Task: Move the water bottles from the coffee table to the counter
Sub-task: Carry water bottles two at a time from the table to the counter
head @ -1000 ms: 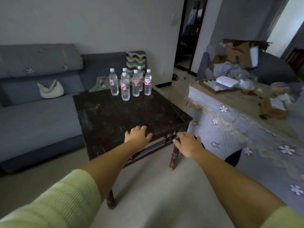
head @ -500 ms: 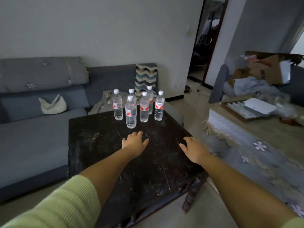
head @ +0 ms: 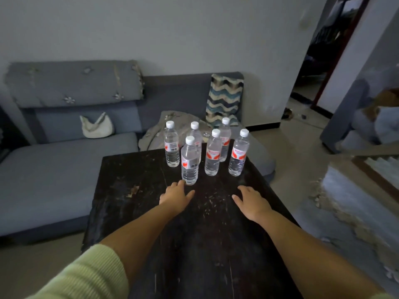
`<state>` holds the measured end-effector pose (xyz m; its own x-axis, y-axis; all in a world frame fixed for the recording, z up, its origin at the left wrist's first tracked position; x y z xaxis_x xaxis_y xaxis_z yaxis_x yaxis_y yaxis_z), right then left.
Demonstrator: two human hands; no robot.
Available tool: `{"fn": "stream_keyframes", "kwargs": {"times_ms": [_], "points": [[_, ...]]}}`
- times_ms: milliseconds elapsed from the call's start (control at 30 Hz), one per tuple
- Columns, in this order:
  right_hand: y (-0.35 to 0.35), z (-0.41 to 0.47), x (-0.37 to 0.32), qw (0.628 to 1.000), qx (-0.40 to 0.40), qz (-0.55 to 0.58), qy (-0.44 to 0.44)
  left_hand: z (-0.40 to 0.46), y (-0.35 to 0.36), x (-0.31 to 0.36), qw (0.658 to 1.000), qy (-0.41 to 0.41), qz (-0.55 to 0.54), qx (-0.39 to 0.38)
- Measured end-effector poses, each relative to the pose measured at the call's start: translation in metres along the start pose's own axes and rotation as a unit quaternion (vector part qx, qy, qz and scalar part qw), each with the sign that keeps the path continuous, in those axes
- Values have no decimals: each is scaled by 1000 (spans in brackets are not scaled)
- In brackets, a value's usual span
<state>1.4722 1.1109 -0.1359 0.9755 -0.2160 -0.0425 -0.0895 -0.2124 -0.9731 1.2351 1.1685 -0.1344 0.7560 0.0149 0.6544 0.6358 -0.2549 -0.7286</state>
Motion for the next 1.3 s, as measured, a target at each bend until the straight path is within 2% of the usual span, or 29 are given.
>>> {"fn": "stream_keyframes", "kwargs": {"times_ms": [167,300,433,567,667,867,1133,1300], "points": [[-8,81,-7,993,-1,115,-36,56,11,4,991,-66,-114,41],[-10,142,-17,970,14,235,-59,96,22,5,952,-113,-258,118],[2,190,-32,928,16,371,-34,128,33,4,922,-98,-338,163],[19,232,-46,891,4,452,-37,155,38,-6,895,-85,-388,202],[26,250,-53,878,17,476,-44,163,40,-10,892,-88,-387,219],[37,260,-49,886,31,457,-75,171,45,-14,884,-103,-383,248],[36,230,-35,895,21,435,-97,136,52,-15,898,-109,-369,211],[38,202,-24,904,1,422,-69,111,57,-17,910,-123,-356,176]]}}
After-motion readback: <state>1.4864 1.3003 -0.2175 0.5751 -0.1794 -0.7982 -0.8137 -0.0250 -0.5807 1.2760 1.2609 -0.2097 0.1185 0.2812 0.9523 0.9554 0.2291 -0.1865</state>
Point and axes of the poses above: each hand's wrist, its own z-axis towards the middle knuckle, its own y-axis out of the palm, x = y × z, the point moved 5 cm from there along z, towards the middle knuckle, and after that the axes turned 15 degrees about -z, right-handed, at the moved point
